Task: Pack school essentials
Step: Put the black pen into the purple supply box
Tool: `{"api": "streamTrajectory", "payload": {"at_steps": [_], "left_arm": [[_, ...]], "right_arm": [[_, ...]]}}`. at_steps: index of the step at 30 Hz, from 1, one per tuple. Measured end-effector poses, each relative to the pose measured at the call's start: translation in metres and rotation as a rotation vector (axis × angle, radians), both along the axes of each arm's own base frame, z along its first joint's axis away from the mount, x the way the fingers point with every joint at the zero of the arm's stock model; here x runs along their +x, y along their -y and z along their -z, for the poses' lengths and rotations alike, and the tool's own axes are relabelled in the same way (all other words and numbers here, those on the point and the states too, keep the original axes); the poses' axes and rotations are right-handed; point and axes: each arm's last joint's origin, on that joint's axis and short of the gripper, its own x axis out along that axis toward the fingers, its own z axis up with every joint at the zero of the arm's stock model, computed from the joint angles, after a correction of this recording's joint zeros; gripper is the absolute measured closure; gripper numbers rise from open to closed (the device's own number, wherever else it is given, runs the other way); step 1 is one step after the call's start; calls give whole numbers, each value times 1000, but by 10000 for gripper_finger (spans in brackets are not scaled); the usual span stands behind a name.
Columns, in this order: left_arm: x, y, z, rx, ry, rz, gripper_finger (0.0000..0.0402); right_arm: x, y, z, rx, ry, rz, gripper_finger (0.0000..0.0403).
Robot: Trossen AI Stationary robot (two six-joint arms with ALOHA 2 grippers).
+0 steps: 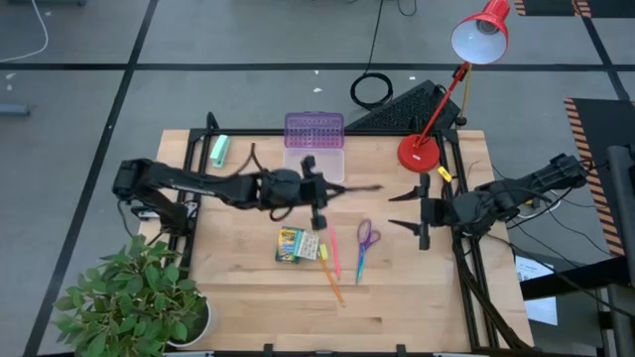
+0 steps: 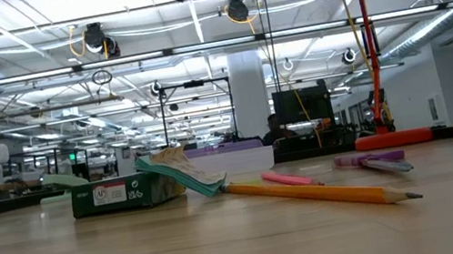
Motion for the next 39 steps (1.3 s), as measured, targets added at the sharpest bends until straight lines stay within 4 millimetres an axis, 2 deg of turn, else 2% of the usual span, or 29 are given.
{"api": "streamTrajectory", "payload": {"at_steps": [7, 11, 20, 29, 39], "left_arm": [[-32, -41, -24, 6, -43, -103, 351], [-47, -60, -35, -7, -35, -86, 351], [-65, -111, -39, -44, -27, -54, 351], [-63, -162, -10, -137, -102, -109, 350], [-41, -181, 39, -215, -227, -119, 350]], "right_arm": [[-3, 1, 1, -30, -21, -6, 185], [-3, 1, 3, -35, -39, -5, 188], [-2, 1, 4, 11, -42, 12, 188], [3, -1, 21, -12, -1, -2, 188], [6, -2, 29, -43, 24, -15, 188]]}}
